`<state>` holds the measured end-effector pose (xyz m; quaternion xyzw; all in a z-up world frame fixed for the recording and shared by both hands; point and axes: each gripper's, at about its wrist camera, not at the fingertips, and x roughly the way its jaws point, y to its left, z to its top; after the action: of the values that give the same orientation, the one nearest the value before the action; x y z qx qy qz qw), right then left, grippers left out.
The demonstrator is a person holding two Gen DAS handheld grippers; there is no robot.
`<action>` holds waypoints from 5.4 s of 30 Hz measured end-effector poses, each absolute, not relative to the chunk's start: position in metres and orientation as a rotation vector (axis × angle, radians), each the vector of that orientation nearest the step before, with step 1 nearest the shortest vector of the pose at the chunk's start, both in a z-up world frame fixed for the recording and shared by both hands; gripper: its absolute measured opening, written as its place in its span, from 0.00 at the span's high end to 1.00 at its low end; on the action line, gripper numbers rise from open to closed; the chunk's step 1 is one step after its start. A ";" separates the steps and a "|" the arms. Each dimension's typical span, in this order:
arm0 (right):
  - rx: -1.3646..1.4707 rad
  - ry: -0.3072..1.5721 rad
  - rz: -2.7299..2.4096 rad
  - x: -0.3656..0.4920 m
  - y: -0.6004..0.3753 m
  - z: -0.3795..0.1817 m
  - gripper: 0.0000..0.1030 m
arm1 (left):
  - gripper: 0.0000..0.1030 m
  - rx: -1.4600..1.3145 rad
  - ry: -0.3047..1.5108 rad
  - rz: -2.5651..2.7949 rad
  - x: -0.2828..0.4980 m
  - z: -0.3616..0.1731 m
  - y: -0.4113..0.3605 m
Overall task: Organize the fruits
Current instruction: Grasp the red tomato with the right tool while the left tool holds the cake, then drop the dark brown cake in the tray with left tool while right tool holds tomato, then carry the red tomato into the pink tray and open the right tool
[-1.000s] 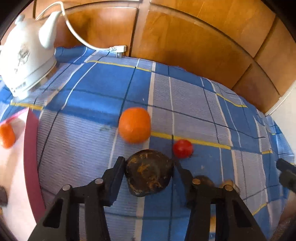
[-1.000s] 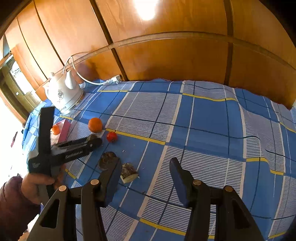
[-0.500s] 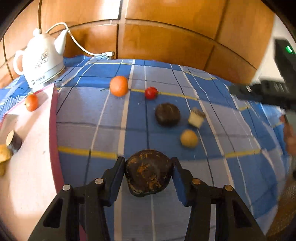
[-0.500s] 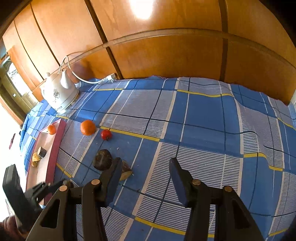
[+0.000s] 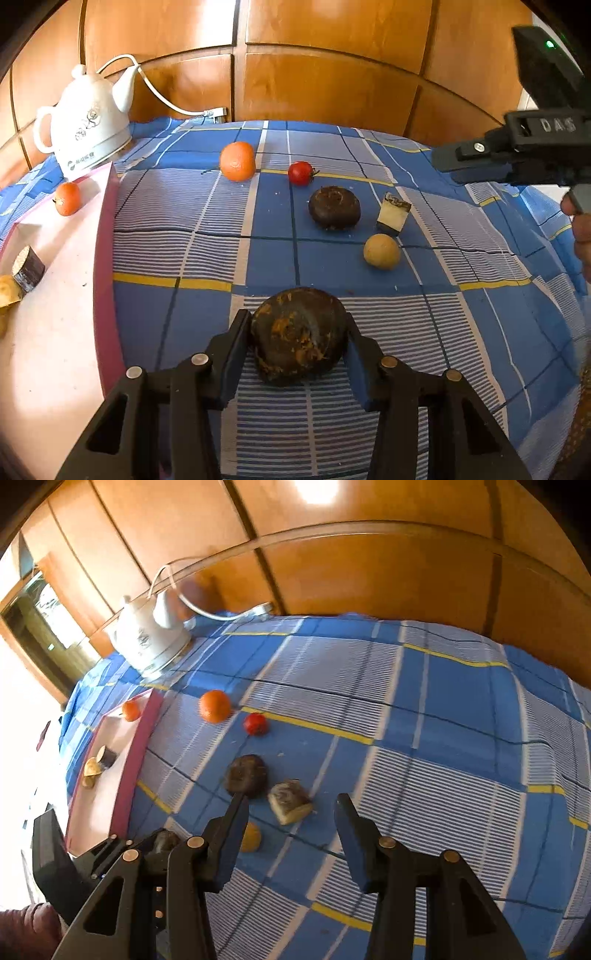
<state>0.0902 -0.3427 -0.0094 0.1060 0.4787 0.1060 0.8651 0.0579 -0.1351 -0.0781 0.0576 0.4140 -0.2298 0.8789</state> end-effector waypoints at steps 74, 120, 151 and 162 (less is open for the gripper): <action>0.143 1.009 0.161 0.078 -0.355 -0.018 0.75 | 0.54 0.063 0.773 -0.359 0.044 -0.014 -0.111; 0.146 0.993 0.138 0.077 -0.356 -0.019 0.75 | 0.54 -0.002 0.781 -0.134 0.046 -0.005 -0.044; 0.126 0.971 0.208 0.075 -0.344 -0.012 0.75 | 0.37 -0.152 0.806 0.037 0.099 -0.014 0.039; 0.065 1.011 0.306 0.070 -0.309 -0.017 0.75 | 0.35 -0.112 0.806 0.051 0.057 -0.021 0.043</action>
<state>0.0697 -0.3093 -0.0171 0.0311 0.4822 0.1459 0.8632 0.0568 0.0431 -0.0210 -0.0545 0.3919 0.0246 0.9181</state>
